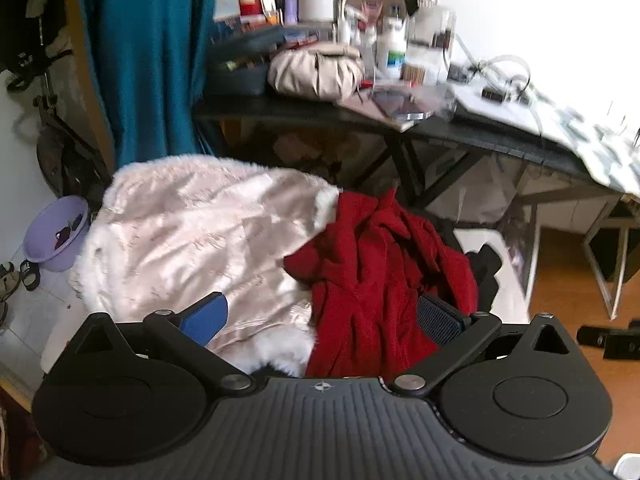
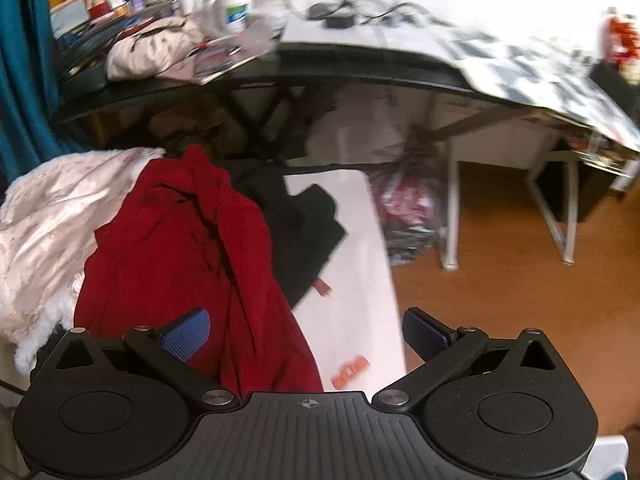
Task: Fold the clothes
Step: 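Lower both grippers onto the red fleece garment and close on it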
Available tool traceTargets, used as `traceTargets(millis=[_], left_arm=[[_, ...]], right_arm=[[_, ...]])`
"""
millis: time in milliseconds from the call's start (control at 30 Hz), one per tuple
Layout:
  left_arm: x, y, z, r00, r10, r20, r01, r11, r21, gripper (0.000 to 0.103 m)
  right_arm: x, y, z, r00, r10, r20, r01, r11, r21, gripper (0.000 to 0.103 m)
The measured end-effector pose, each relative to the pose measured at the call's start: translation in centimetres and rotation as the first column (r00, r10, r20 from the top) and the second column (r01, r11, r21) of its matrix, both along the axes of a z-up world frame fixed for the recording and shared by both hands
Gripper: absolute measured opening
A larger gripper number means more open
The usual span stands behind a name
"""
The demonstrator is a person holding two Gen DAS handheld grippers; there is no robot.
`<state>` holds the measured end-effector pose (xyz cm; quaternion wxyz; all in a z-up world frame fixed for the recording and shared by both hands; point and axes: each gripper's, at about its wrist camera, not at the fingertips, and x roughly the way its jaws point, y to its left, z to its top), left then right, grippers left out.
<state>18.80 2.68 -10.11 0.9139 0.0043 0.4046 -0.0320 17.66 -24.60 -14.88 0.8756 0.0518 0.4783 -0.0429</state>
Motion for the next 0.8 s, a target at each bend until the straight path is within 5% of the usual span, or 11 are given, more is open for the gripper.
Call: traceTargets(millis=[100,233,500,800], left_arm=[[2.3,-2.2,-2.1,0.999,0.004,-0.032,-0.001,0.995,0.096,0.103],[4.9,-3.3,-5.1,0.996,0.016,-0.088,-0.007,0.995,0.097,0.103],[9.4,-3.4,-10.7,0.982,0.049,-0.182,-0.009,0.977,0.212,0.103],[12.2,-5.2,-16.6,0.966,-0.065,-0.252,0.119,0.971,0.206,0.103]], right_arm=[[3.7,-1.0,-1.9,0.996,0.092,-0.023,-0.091,0.995,0.031,0.100],[8.3,-1.9,-5.0,0.982,0.176,-0.063,-0.171,0.982,0.079,0.088],[13.6,-0.7,-10.7,0.957,0.263,-0.118,-0.257,0.964,0.067,0.085],[16.8,3.6,-15.4,0.941,0.308,-0.139,-0.306,0.951,0.037,0.085]])
